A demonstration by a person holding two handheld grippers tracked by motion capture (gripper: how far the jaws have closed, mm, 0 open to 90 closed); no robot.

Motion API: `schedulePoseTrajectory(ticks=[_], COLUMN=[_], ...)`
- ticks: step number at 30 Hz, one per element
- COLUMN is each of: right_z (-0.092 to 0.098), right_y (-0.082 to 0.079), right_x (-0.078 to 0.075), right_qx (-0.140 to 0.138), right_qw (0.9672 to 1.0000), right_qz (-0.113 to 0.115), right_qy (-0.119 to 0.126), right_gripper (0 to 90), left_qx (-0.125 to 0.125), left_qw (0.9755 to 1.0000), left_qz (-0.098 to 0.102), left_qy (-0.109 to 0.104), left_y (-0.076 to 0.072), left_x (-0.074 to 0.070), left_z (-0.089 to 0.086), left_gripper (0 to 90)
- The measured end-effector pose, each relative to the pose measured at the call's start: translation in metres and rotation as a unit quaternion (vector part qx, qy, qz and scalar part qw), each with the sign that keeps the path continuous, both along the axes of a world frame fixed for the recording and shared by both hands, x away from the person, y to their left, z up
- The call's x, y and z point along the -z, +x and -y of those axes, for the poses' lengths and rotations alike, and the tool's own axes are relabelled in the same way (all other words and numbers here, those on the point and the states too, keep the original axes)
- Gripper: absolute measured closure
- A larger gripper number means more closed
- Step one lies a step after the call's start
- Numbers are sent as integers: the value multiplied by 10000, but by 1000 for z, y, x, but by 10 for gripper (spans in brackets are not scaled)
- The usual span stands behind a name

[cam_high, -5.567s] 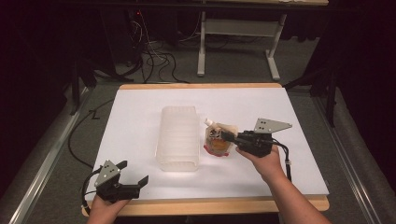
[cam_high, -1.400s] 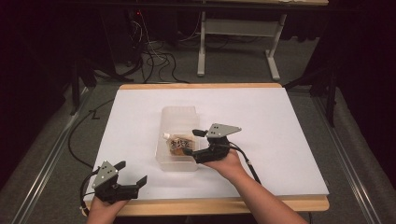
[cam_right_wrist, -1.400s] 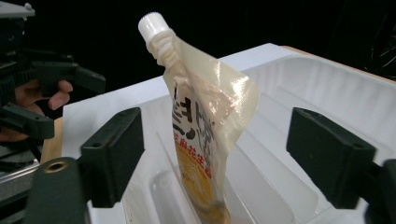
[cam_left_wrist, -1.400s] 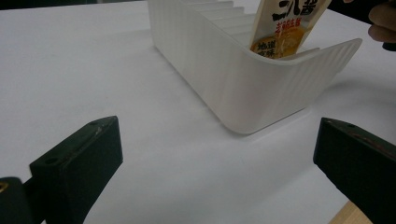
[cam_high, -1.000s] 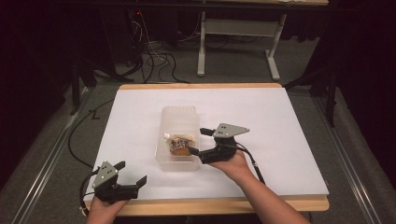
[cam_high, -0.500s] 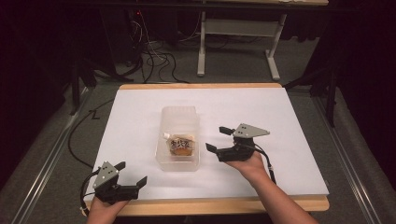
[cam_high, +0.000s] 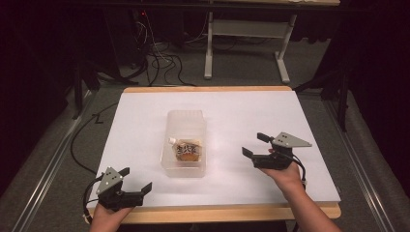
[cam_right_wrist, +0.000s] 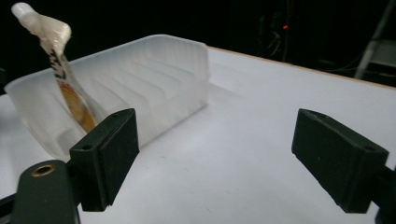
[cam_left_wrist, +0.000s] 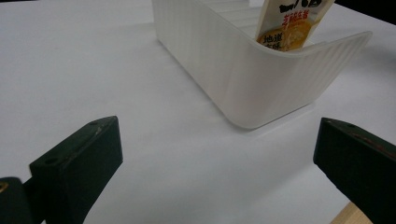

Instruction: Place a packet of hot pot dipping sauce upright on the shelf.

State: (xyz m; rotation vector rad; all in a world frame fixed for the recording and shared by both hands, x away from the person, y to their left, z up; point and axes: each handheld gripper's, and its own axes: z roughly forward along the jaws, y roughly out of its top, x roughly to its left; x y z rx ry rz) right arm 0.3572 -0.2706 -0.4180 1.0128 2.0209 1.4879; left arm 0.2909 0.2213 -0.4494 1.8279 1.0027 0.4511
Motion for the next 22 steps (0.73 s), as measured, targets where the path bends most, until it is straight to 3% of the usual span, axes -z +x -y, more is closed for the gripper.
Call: schedulePoseTrajectory(ticks=[8,13,15,18,22], right_z=[43,73,81,90,90], right_y=[-24,-41,-41,-40,-39], right_x=[7,26,29,31,35], right_qx=[573,955,972,1132,1135], right_qw=[9984,9954,9951,9934,9932], right_qz=[1,-77,-197,-196,-240], right_qy=[19,-49,-58,32,75], right_gripper=[158,158,158,159,159], left_qx=[22,21,20,35,28], left_qw=[10000,10000,10000,10000,10000], left_qz=[-6,-12,-14,-25,-25], left_qy=[22,10,15,28,26], left_y=[0,1,2,2,2], left_x=[1,0,1,1,1], left_z=[2,2,3,3,4], left_gripper=[18,18,18,17,16])
